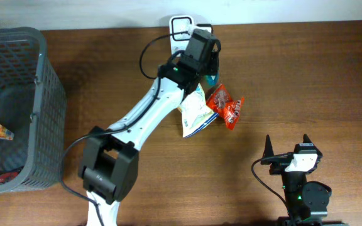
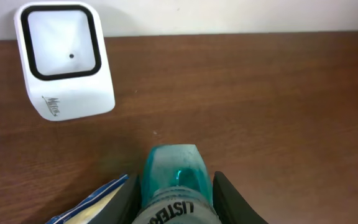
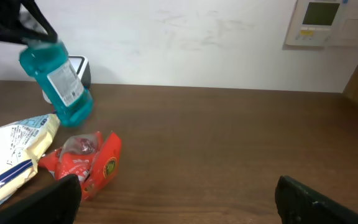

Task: Scan the item barcode
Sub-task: 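Carry the mouthwash bottle out and stand it behind the red bag, then reach the left gripper into the basket and grasp the small orange box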

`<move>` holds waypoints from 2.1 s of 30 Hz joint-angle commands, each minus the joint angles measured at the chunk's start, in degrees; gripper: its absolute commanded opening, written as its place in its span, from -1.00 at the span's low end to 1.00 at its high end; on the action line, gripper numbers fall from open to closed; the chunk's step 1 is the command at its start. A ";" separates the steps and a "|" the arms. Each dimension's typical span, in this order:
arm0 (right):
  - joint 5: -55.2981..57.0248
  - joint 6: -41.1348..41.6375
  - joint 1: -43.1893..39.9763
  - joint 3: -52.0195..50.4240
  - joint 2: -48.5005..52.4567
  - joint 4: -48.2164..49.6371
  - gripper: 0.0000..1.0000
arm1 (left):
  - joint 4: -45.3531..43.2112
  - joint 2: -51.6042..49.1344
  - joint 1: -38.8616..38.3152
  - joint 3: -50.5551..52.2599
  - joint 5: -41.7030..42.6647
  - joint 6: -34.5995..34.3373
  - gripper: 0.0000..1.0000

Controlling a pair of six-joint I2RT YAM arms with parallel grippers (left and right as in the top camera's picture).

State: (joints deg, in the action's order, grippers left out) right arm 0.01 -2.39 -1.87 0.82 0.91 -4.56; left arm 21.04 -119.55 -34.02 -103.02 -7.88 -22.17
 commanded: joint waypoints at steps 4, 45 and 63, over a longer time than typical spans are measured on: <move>0.28 -0.20 0.35 -0.50 -0.33 -0.13 0.97 | -2.58 -5.09 -0.85 -1.97 -2.67 1.49 -0.58; 0.28 -0.20 0.35 -0.50 -0.33 -0.13 0.97 | 41.92 43.80 34.27 -2.58 -3.10 1.46 0.98; 0.28 -0.20 0.35 -0.50 -0.33 -0.13 0.97 | 48.76 22.16 70.62 -2.56 -2.91 -10.21 0.98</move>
State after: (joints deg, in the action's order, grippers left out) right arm 0.01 -2.37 -1.87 0.84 0.91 -4.56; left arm 70.54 -94.63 32.49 -105.25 -10.52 -28.42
